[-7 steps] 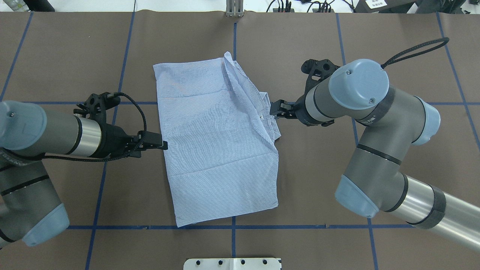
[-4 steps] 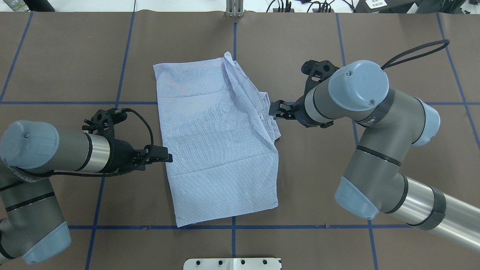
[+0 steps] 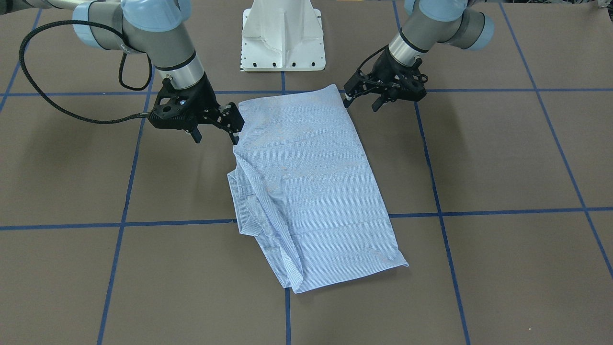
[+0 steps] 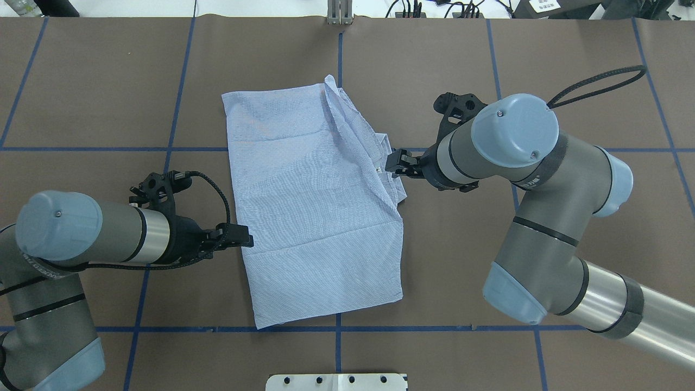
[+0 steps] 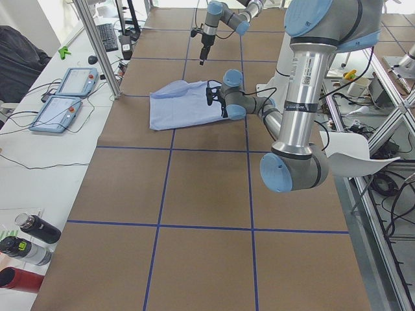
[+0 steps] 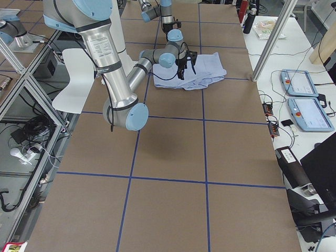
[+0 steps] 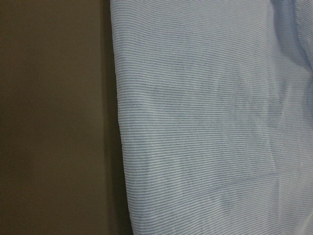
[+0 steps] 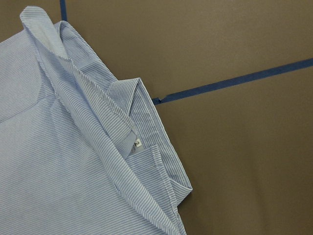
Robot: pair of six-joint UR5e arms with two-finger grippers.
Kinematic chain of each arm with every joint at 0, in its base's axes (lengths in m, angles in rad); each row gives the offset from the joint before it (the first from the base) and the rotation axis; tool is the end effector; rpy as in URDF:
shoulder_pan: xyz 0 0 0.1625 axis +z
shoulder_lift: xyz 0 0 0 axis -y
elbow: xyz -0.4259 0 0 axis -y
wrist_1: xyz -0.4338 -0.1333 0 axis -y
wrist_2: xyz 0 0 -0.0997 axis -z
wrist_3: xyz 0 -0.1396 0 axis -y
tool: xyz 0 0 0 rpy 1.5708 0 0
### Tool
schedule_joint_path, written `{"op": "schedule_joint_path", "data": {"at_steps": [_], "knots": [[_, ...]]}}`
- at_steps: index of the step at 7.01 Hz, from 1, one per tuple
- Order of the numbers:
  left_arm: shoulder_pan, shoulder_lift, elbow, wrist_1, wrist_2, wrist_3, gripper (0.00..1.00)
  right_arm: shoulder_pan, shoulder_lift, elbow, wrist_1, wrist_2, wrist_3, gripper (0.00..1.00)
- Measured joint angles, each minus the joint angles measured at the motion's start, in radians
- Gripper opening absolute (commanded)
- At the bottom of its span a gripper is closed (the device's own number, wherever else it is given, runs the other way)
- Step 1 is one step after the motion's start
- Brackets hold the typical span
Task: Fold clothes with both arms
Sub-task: 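Lower the left gripper to the shirt edge nearest it while the right gripper holds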
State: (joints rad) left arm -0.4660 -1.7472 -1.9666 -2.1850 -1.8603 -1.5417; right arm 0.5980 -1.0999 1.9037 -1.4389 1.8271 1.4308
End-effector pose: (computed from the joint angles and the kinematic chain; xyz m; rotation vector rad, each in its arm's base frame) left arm 0.4948 -0.3535 0.3046 0.0417 1.2051 -0.2111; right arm -0.4921 -0.4537 0.2296 0.1147 -0.9568 0.3023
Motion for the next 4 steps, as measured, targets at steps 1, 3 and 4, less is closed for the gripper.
{"op": "schedule_joint_path", "data": {"at_steps": [1,3,4], "knots": [[0.017,0.0,0.0,0.006,0.018,-0.012,1.0,-0.004,0.0,0.001,0.0,-0.001,0.01,1.0],[0.048,-0.002,0.0,0.035,0.049,-0.025,1.0,-0.019,-0.001,0.004,0.001,-0.006,0.02,1.0],[0.063,-0.004,0.0,0.042,0.058,-0.032,1.0,-0.028,-0.003,0.003,0.0,-0.008,0.029,1.0]]}}
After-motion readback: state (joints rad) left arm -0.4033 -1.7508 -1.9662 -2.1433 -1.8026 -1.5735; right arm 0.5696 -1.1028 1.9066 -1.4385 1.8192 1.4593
